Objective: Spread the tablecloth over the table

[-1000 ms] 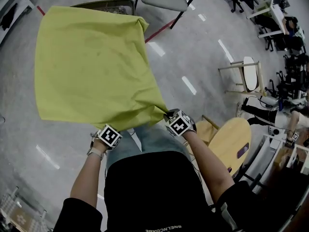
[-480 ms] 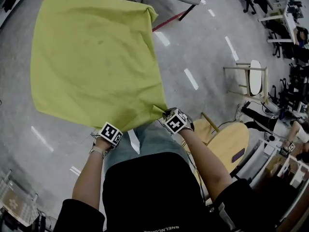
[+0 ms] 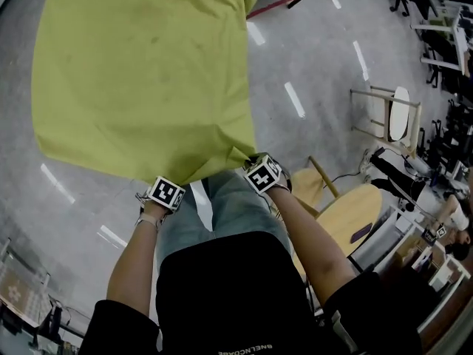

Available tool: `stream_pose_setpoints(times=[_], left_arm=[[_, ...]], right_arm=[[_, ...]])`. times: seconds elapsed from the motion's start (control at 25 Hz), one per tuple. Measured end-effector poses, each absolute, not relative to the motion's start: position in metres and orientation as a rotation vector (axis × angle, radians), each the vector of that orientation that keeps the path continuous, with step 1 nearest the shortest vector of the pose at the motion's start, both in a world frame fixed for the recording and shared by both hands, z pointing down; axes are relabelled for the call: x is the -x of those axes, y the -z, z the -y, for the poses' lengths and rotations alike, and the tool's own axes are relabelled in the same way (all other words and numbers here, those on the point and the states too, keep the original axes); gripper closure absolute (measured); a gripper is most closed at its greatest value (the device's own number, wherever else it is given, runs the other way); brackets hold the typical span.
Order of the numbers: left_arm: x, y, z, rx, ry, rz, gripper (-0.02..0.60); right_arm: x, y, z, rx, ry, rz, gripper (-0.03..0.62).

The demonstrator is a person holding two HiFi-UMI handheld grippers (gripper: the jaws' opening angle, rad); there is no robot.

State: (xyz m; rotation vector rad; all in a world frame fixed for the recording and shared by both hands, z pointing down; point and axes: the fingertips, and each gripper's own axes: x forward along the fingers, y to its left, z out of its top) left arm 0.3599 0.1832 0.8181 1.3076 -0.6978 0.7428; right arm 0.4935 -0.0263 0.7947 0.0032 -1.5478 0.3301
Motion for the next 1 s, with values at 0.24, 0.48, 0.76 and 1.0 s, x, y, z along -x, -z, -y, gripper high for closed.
stream_pose_setpoints(times=[0.24,0.48,0.76,1.0], left_arm=[[-0.351,-0.831,-0.174,-1.296,-0.707,0.786,0.417],[-0.329,-0.829,-0.159,-1.329,-0.743,0.856,0.371],[-0.3,-0.813,-0.15,-1.351,-0.745,0.93,0.343],[-0.273,-0.806,-0.164,-1.347,-0.768,0.974,0.326]], right_arm=[[-0.483,-0.806,0.026,-0.033,-0.365,1.558,0.406],[-0.468,-0.798,0.043,-0.101,-0.387,1.599,0.33],[-0.45,-0.778,0.065,-0.16,-0.344,1.654,0.33],[-0.418,-0.756,0.079,-0.188,-0.293,1.705,0.33]])
